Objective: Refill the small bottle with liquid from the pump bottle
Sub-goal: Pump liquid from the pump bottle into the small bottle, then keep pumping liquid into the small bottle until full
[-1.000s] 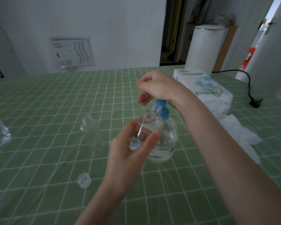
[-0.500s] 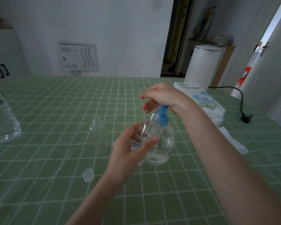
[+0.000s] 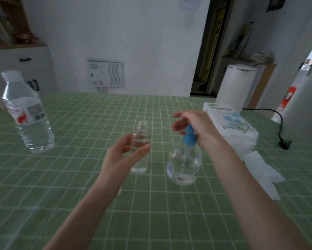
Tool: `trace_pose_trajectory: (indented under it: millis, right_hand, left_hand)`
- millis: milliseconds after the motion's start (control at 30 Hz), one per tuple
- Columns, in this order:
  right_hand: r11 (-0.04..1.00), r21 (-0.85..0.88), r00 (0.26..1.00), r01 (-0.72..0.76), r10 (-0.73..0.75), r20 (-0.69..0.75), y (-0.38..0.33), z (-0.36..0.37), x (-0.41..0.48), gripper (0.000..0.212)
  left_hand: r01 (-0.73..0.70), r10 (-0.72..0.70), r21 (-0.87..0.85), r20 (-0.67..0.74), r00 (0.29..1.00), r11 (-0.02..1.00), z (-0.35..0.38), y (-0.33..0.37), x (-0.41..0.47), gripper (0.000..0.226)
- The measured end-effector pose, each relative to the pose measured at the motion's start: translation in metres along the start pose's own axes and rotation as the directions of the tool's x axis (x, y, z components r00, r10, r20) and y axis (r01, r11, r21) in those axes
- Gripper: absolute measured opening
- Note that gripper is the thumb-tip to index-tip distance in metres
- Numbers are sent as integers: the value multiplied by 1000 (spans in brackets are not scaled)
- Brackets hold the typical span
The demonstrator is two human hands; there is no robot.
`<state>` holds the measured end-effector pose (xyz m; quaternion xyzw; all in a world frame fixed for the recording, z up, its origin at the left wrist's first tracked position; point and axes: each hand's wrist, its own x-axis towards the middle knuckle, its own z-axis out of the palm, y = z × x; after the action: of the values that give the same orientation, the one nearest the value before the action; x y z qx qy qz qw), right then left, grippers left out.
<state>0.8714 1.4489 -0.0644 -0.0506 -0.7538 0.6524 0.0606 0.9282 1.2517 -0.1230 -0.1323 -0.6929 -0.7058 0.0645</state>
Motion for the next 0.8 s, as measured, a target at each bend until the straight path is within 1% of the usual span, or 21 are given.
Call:
trace_pose_trajectory:
  millis: [67,200,367,500,667,800]
  right_hand:
    - [999,45,999,22,-21,-32,3,2,-2,27]
    - [997,72,998,33,-29,-50,8,2,-7,27]
    - [996,84,999,17,-15,-31,10,2,-9,32]
    - [995,103,1000,-14,16,-14,9,3,-10,33]
    - [993,118,1000,-20,22,-16,9,3,-8,33]
    - [991,129,1000,-22,24,-8,8,4,-9,32]
  left_hand:
    - [10,-8,34,-62,998,999,-14,2,-1,39]
    - [4,6,55,-196,981,998,-46,-2,3,16]
    - [43,-16,83,-305,952,996,-81,-29,14,23]
    - [74,-30,123,-332,943,990,-91,-46,15,23]
    - [113,-70,111,-332,941,987,-97,-55,17,26]
    - [113,-67,123,-324,944,986,-97,-57,17,25]
